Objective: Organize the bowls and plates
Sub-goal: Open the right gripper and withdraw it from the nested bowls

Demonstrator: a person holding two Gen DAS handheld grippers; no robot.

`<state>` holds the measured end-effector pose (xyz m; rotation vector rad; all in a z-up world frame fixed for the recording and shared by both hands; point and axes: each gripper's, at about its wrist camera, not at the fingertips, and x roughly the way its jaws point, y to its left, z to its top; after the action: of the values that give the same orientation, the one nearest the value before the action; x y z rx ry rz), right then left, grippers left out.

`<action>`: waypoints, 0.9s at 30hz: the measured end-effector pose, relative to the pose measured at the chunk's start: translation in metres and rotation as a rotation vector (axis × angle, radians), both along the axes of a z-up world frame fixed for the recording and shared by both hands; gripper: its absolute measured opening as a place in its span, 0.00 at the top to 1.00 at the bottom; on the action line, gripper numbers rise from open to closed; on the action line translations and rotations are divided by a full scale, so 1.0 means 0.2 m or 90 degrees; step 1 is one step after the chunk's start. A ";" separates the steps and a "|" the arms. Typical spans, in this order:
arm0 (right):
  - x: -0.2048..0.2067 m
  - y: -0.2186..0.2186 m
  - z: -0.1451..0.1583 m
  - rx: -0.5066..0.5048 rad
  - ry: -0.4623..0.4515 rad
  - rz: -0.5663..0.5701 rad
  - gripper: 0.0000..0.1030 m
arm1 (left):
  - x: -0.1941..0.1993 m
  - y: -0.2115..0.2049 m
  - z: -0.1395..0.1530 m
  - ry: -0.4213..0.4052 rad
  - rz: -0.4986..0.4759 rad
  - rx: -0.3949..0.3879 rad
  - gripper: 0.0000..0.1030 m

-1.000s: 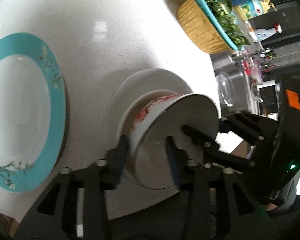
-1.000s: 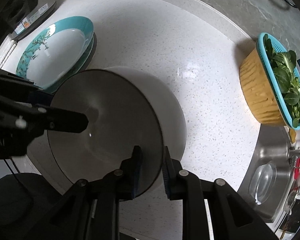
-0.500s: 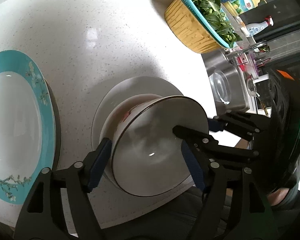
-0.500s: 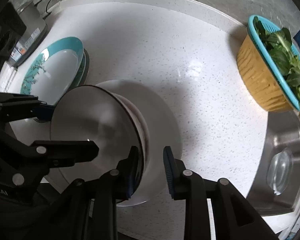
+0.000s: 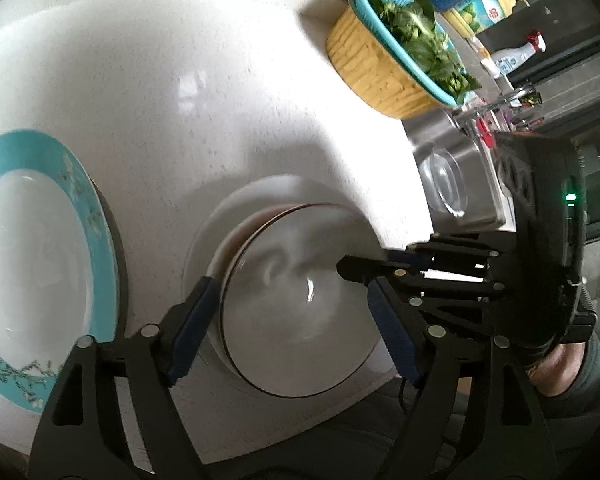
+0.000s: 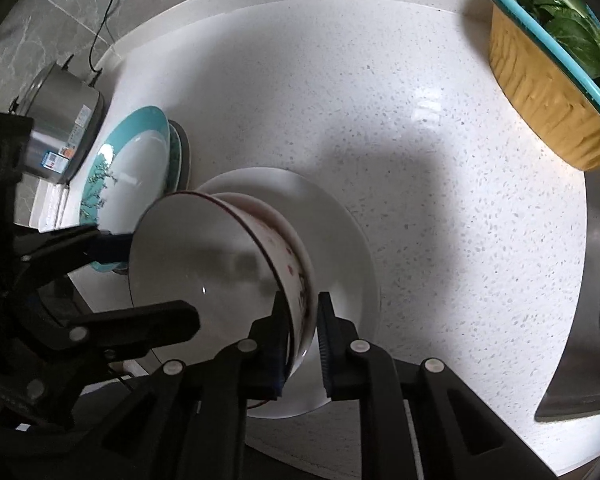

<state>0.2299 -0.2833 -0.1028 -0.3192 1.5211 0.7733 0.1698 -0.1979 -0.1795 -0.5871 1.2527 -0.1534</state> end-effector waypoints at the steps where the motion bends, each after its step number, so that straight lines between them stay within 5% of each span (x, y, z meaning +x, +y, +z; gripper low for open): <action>1: 0.00 0.00 0.00 0.001 0.004 -0.002 0.88 | 0.01 0.00 0.01 -0.006 0.004 0.008 0.20; 12: 0.00 0.01 0.01 -0.003 -0.010 0.015 0.87 | -0.04 0.08 0.04 -0.016 0.047 0.001 0.19; 20: -0.01 0.02 0.06 0.032 -0.025 0.025 0.65 | -0.11 0.13 0.06 -0.027 0.069 -0.013 0.19; 27: 0.01 -0.05 0.13 0.074 -0.025 0.001 0.60 | -0.21 0.15 0.11 -0.045 0.083 0.011 0.19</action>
<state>0.2326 -0.2928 -0.0761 -0.2481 1.4328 0.8477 0.1280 -0.1681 -0.1581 -0.6417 1.1430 -0.0535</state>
